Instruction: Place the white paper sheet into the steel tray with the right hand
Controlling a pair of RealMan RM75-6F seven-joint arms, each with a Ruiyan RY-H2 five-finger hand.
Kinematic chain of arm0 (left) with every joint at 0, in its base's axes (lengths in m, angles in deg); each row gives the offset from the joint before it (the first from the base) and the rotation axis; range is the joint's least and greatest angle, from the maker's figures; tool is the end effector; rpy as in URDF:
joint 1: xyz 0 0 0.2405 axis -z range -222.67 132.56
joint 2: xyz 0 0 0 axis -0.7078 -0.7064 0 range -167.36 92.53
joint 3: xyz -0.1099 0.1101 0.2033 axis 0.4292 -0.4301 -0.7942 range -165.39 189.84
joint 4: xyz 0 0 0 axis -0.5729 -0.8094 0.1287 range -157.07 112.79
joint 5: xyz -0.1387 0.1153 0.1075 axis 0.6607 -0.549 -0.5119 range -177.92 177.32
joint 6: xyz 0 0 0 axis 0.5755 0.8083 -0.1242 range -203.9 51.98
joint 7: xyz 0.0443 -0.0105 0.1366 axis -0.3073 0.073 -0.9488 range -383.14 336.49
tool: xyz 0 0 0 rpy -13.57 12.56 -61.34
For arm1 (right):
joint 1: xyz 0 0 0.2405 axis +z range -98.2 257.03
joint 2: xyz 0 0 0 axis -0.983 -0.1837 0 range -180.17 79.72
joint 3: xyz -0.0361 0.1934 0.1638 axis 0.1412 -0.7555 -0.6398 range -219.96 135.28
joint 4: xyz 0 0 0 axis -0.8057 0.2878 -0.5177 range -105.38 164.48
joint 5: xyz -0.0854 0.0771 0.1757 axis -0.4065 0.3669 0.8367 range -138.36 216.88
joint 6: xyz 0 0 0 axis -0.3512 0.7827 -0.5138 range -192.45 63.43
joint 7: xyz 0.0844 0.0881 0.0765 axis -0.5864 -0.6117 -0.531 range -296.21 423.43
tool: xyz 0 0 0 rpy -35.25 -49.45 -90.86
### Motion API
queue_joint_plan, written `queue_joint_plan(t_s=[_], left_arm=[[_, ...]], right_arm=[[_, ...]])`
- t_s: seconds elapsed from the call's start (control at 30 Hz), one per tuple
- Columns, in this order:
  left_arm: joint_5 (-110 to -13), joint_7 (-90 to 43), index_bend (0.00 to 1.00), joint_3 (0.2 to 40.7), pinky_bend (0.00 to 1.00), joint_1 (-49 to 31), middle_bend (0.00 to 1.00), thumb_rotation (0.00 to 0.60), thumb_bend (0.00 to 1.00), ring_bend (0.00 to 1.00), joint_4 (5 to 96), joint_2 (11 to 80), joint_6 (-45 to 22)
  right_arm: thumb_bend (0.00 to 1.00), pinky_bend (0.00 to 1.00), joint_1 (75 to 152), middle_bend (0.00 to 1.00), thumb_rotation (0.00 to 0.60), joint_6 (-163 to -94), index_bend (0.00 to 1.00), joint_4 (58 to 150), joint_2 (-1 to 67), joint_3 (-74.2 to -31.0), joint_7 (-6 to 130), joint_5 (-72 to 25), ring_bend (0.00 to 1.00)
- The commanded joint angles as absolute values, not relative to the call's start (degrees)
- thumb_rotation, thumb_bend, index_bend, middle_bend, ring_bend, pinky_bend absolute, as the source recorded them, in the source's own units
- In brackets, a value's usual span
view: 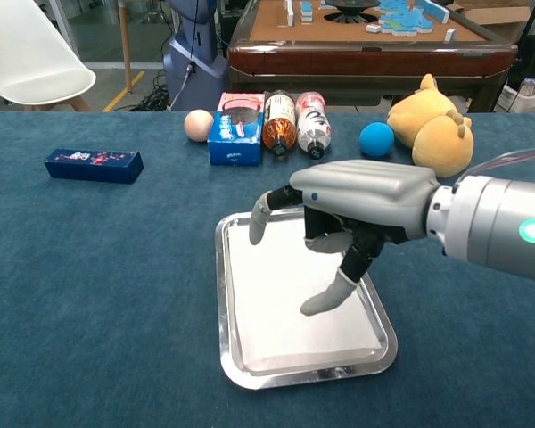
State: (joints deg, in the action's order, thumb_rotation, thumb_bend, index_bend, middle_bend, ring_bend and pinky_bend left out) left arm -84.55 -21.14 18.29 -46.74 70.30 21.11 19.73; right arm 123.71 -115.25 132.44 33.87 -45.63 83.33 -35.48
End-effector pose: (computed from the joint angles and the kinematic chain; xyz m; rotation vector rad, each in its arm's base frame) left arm -0.3220 0.1531 0.2238 -1.1918 -0.7429 -0.9120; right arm -0.0894 -0.2613 -0.0290 2.2783 -0.9279 1.0244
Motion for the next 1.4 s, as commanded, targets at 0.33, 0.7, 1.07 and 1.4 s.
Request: queue_joint_plan(t_s=[0.33,0.7,1.07,1.4], left_arm=[[-84.68,-20.87,0.48,18.25,0.59,-46.78,0.32,0.6,0.16,0.34,70.3,21.06,19.69],[-85.59,-22.3,0.48,17.61,0.59,-45.98,0.32,0.6,0.16,0.34,69.88,22.12,18.35],[-86.23,-23.66,0.49,17.22,0.59,-45.19,0.32,0.6,0.16,0.34,69.16,23.57,17.39],[-88.44,-25.58,0.5,16.29,0.59,-43.5,0.33,0.6,0.16,0.34,66.6,27.08,15.79]], right_arm=[[0.0,1.0,119.89,1.0,0.6,-123.05,0.35,132.18,31.62,-44.6,86.37,-39.06,1.0],[0.0,0.7,111.42,0.68,0.6,-136.89,0.47,133.95,25.68,-42.14,92.98,-44.96,0.64],[0.0,0.44,100.1,0.42,0.6,-150.99,0.46,128.54,19.21,-39.24,85.73,-50.03,0.34],[0.0,0.44,91.49,0.44,0.6,-158.61,0.46,123.51,17.2,-39.37,76.14,-48.83,0.34]])
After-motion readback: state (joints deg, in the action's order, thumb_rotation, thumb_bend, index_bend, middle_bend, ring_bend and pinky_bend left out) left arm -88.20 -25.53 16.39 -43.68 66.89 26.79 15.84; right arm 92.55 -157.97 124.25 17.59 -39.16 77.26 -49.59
